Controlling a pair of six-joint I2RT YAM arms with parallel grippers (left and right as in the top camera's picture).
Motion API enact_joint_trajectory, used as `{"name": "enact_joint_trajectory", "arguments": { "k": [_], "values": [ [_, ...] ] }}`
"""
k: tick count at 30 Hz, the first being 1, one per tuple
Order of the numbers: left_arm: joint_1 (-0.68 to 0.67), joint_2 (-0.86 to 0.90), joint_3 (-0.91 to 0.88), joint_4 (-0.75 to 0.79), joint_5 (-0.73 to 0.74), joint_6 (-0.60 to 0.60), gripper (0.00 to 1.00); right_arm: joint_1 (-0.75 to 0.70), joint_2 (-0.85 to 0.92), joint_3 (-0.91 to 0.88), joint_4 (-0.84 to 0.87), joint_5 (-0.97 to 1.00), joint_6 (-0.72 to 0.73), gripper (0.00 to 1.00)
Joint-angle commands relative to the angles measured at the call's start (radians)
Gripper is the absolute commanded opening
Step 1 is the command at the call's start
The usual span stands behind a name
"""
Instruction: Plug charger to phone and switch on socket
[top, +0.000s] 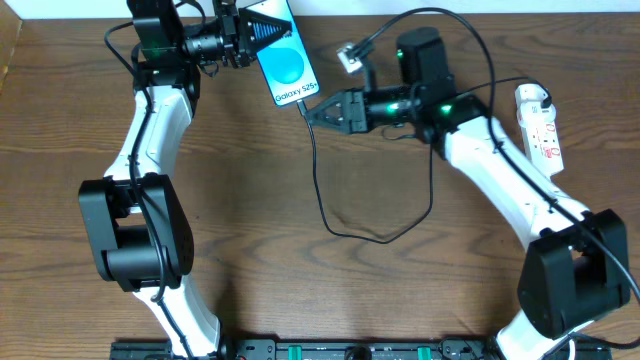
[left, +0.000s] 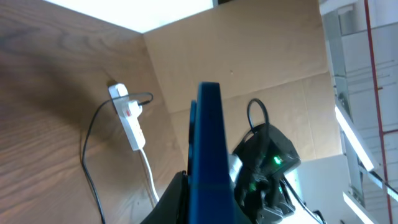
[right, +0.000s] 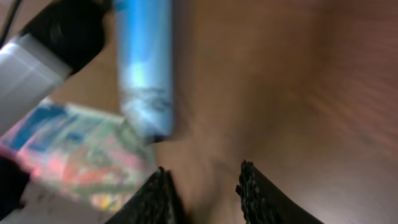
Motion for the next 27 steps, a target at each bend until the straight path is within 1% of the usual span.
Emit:
{"name": "enact_joint_trajectory", "arguments": {
  "k": [1, 2, 5, 9, 11, 12, 13, 15, 19, 21, 23, 27],
  "values": [
    [0.010, -0.035, 0.013, 0.003, 0.016, -0.002, 0.06, -0.096, -0.022, 0.012, -0.061, 0.081, -0.031, 0.40],
    [0.010, -0.035, 0.013, -0.014, -0.008, -0.002, 0.08, -0.111, -0.022, 0.012, -0.082, 0.099, -0.033, 0.41],
    [0.010, -0.035, 0.013, -0.102, -0.086, 0.007, 0.07, -0.150, -0.022, 0.012, -0.153, 0.167, -0.055, 0.43],
    [0.007, -0.035, 0.013, -0.395, -0.274, 0.097, 0.07, -0.172, -0.023, 0.014, -0.241, 0.272, -0.093, 0.44],
    [0.002, -0.035, 0.013, -0.585, -0.392, 0.184, 0.07, -0.173, -0.023, 0.015, -0.277, 0.317, -0.116, 0.44],
    [-0.002, -0.035, 0.013, -0.656, -0.438, 0.237, 0.07, -0.172, -0.023, 0.015, -0.292, 0.335, -0.129, 0.44],
    [-0.008, -0.035, 0.013, -0.731, -0.485, 0.309, 0.08, -0.171, -0.023, 0.015, -0.306, 0.352, -0.142, 0.44],
    [-0.023, -0.035, 0.013, -0.861, -0.568, 0.464, 0.07, -0.167, -0.023, 0.015, -0.332, 0.377, -0.170, 0.44],
    [-0.062, -0.034, 0.013, -1.067, -0.702, 0.711, 0.07, -0.163, -0.023, 0.015, -0.386, 0.427, -0.217, 0.43],
    [-0.079, -0.029, 0.013, -1.148, -0.751, 0.812, 0.07, -0.163, -0.023, 0.015, -0.410, 0.443, -0.240, 0.43],
    [-0.091, -0.016, 0.013, -1.216, -0.767, 0.901, 0.07, -0.163, -0.023, 0.015, -0.428, 0.451, -0.259, 0.42],
    [-0.094, 0.040, 0.013, -1.283, -0.776, 0.991, 0.07, -0.159, -0.023, 0.015, -0.462, 0.462, -0.290, 0.42]
  ]
}}
